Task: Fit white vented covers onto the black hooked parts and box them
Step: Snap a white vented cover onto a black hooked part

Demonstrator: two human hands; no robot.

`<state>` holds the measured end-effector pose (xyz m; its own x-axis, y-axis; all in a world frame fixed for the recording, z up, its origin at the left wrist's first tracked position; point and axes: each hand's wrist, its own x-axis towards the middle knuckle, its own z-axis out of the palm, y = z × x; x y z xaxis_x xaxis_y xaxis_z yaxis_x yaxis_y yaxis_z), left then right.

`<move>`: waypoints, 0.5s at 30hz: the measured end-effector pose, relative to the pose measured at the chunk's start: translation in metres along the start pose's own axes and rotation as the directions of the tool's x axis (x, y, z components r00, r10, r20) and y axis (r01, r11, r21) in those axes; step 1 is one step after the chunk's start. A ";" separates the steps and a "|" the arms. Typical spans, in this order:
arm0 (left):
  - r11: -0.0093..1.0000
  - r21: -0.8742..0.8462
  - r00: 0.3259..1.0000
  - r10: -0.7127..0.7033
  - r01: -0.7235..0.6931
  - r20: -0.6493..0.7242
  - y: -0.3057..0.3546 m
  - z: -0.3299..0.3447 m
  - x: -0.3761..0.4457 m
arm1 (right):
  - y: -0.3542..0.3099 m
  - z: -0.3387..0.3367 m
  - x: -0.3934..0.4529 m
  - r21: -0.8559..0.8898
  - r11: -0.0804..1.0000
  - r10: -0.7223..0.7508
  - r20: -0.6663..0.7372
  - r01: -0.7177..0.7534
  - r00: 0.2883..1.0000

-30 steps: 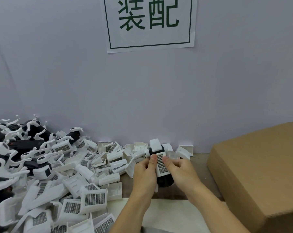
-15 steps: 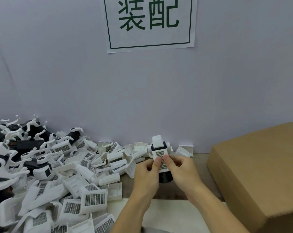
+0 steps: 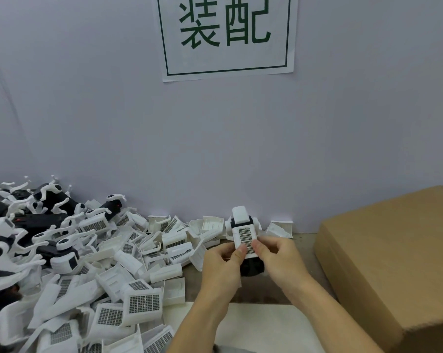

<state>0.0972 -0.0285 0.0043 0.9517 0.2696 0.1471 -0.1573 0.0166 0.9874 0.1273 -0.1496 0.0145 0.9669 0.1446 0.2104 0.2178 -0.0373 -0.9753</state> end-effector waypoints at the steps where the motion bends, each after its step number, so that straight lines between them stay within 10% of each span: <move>1: 1.000 -0.011 1.000 0.002 -0.001 0.020 0.001 0.000 -0.001 | -0.001 -0.002 0.000 0.030 0.999 0.011 -0.002 -0.011 1.000; 6: 0.999 -0.032 0.993 0.024 -0.020 0.120 0.001 0.002 -0.003 | -0.004 -0.007 -0.001 0.221 0.972 0.090 -0.020 -0.083 0.996; 15: 0.997 -0.072 0.997 0.037 -0.032 0.069 0.001 0.000 -0.003 | -0.002 0.000 0.002 0.027 0.999 0.023 -0.045 -0.021 0.999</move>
<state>0.0937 -0.0291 0.0047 0.9610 0.2031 0.1874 -0.2065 0.0771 0.9754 0.1285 -0.1495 0.0170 0.9765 0.0991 0.1912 0.1934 -0.0135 -0.9810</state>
